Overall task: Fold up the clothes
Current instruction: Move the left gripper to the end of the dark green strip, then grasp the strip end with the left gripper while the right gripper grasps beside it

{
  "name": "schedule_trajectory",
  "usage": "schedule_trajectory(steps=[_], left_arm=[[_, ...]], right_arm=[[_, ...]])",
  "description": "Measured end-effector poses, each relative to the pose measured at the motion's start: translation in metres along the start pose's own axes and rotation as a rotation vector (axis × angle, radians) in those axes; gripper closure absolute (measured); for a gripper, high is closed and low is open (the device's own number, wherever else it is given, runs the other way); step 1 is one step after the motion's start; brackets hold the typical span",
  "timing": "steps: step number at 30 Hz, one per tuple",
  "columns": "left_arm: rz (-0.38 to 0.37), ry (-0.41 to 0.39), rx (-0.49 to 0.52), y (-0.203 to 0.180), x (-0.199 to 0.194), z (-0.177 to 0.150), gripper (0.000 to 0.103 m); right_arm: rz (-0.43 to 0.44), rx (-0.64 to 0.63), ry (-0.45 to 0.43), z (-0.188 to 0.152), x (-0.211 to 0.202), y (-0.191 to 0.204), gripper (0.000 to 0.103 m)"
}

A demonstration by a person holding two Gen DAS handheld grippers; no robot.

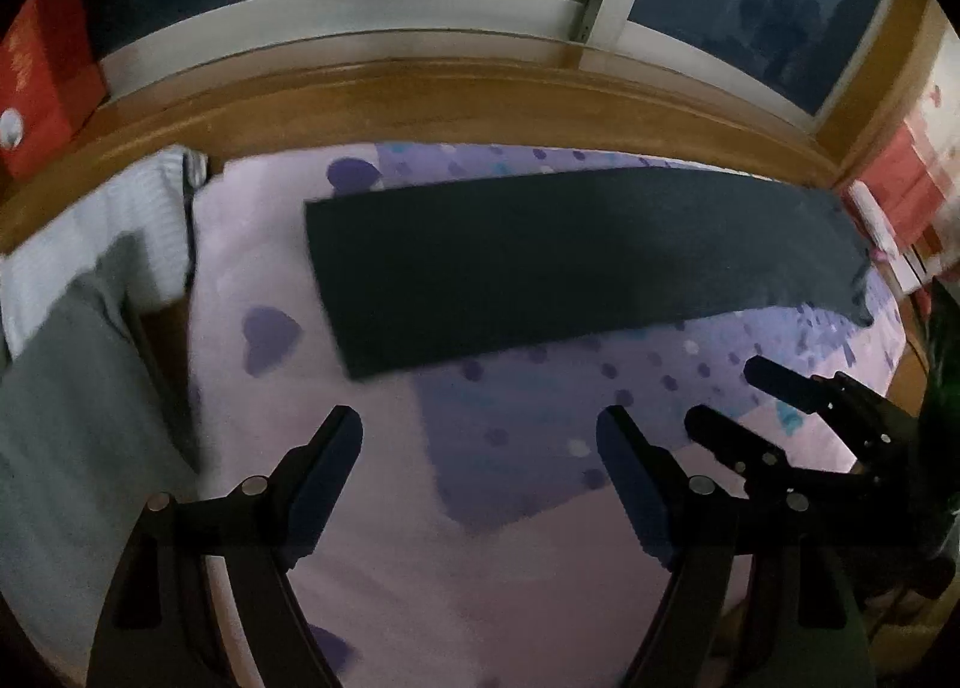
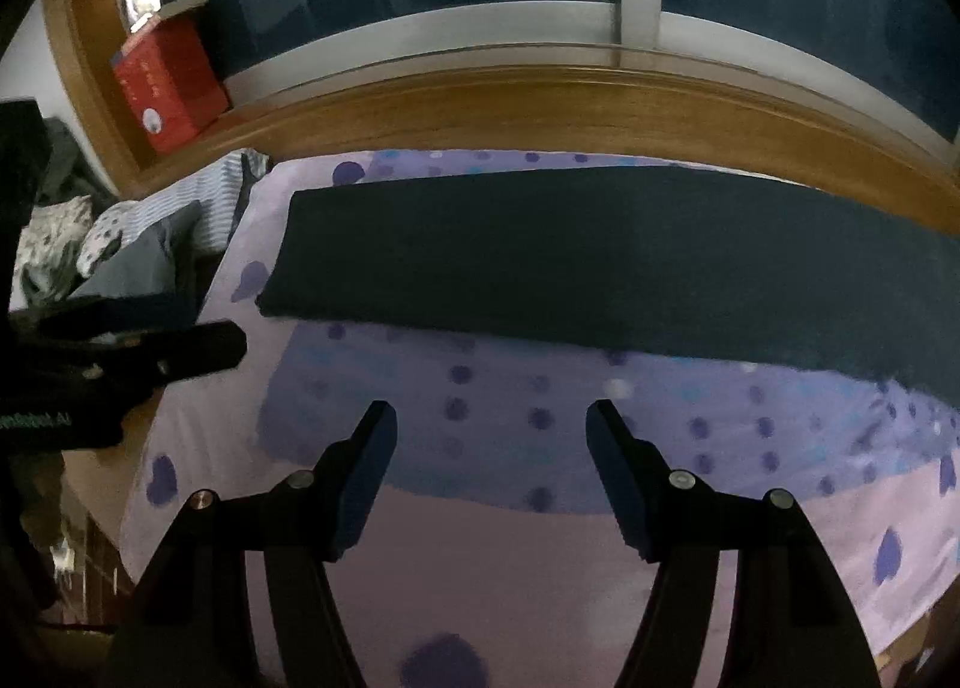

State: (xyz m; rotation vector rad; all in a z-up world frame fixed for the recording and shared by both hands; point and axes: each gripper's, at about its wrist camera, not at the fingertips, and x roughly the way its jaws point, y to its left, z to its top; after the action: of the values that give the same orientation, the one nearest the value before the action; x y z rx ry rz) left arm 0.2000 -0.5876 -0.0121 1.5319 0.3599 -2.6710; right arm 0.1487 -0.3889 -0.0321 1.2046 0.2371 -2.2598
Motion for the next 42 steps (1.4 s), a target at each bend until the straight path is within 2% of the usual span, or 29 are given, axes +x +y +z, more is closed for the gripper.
schedule_trajectory(steps=[6,15,26,34,36,39,42], left_arm=[[-0.05,0.021,0.048,0.041,0.011,0.007,0.021],[-0.091,0.021,0.009,0.076,0.038,0.038,0.021],[-0.088,0.05,0.012,0.094,0.071,0.07,0.021],[-0.13,0.08,0.023,0.102,0.094,0.081,0.021],[-0.149,0.081,0.025,0.103,0.098,0.082,0.021],[-0.184,0.073,0.027,0.103,0.103,0.083,0.021],[-0.208,0.067,0.032,0.103,0.107,0.083,0.021]], right_arm=[[-0.086,0.037,0.021,0.006,0.018,0.048,0.037],[-0.148,0.028,0.059,0.017,0.034,0.069,0.037],[-0.122,0.024,0.079,0.042,0.068,0.092,0.037],[-0.105,0.04,0.107,0.047,0.088,0.102,0.037],[-0.084,0.048,0.098,0.047,0.091,0.104,0.037],[-0.008,0.071,0.032,0.046,0.088,0.107,0.037],[0.01,0.065,-0.007,0.045,0.089,0.113,0.037]])
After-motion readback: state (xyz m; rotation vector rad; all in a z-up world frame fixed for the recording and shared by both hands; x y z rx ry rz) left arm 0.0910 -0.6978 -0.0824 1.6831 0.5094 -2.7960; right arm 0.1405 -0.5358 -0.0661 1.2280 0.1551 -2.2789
